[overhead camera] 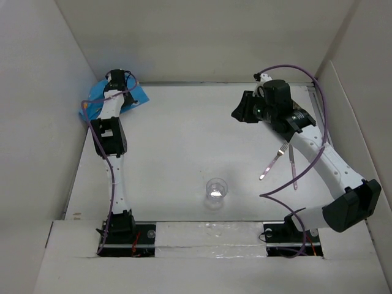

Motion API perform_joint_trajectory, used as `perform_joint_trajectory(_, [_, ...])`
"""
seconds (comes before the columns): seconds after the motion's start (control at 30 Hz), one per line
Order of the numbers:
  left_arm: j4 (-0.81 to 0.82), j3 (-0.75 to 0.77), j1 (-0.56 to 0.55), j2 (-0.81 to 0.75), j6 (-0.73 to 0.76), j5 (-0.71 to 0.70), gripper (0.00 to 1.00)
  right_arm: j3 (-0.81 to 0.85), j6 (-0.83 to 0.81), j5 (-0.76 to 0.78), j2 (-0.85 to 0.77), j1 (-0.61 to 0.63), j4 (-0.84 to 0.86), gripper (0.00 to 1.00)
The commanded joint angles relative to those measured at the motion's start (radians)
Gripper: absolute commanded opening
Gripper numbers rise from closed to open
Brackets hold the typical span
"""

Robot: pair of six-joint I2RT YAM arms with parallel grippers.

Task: Set the dinner table for one person

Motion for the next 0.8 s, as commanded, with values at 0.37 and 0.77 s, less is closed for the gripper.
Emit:
perform_joint_trajectory(0.37, [0.066,-0.207,-0.247,-0.166,0.025,0.31,0.0,0.129,-0.032,0.015,0.035,0.014,0.032,0.38])
perform_joint_trajectory(0.77, [0.197,-0.331,-0.534,-0.425,-0.121,0.51,0.33,0.057,0.022,0.03,0.05,0.024,0.077,0.31])
